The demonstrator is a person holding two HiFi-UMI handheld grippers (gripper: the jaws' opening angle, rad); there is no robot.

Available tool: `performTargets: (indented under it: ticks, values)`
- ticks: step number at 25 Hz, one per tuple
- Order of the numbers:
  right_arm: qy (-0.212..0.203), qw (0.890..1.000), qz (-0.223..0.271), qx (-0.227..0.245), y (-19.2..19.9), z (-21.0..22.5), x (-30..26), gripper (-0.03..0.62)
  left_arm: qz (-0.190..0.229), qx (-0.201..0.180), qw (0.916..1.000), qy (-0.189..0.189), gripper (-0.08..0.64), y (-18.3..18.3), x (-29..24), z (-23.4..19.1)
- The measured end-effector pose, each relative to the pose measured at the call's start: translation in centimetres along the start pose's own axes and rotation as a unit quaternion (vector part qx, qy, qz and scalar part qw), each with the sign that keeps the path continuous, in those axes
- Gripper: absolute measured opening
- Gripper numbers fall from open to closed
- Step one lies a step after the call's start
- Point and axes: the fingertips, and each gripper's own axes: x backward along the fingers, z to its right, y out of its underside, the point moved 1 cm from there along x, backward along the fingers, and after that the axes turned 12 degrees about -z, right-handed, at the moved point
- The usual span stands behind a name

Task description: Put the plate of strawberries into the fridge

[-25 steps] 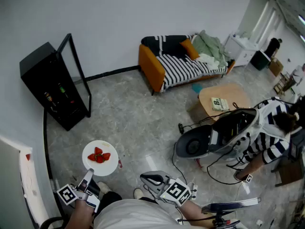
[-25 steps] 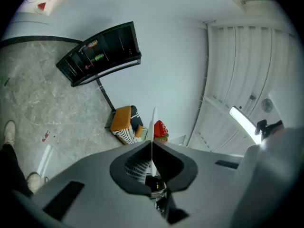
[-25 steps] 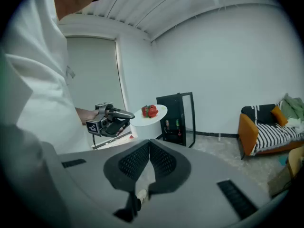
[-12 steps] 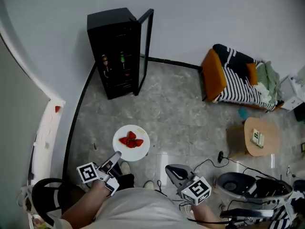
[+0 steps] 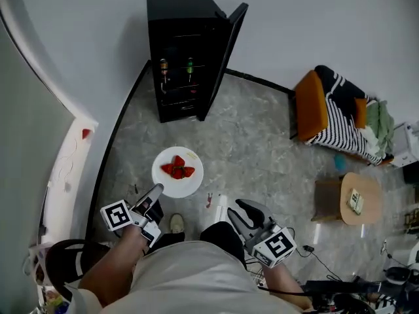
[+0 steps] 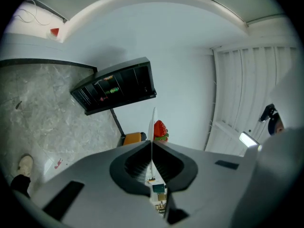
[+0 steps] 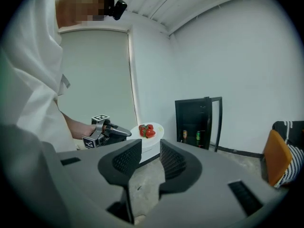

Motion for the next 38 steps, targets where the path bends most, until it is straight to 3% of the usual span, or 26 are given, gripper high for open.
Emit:
performTargets:
  ticks: [7, 11, 18, 24, 31, 38]
  values:
    - [-0.009, 1.0, -0.03, 0.003, -1.1, 5.4, -3.3, 0.115, 0.03, 0.008, 0.9995, -0.007, 0.02, -5.5, -3.7, -2.1]
    - [-0.032, 0.999, -0.031, 0.0, -2.3, 11.1, -6.2, 0.115, 0.039, 0.015, 0.9991, -0.005, 0.02, -8.8, -8.9, -2.4]
    - [-0.07, 0.997, -0.013, 0.035, -7.9, 23.1, -9.2, 0.115, 0.099, 0.026, 0.9947, -0.011, 0.02, -16.8, -18.2, -2.1]
    - [-0.084, 0.996, -0.015, 0.035, -9.4, 31.1, -11.2, 0.115, 0.142, 0.024, 0.9895, -0.017, 0.02, -23.2, -24.4, -2.6]
    - [-0.097, 0.995, -0.029, 0.01, -9.6, 35.1, -14.6, 0.114, 0.168, 0.035, 0.9841, -0.045, 0.02, -31.1, -29.1, -7.2]
    - [-0.055, 0.997, -0.052, -0.005, -12.6, 40.3, -19.0, 0.114, 0.174, 0.04, 0.9799, -0.089, 0.02, -41.1, -33.7, -13.9]
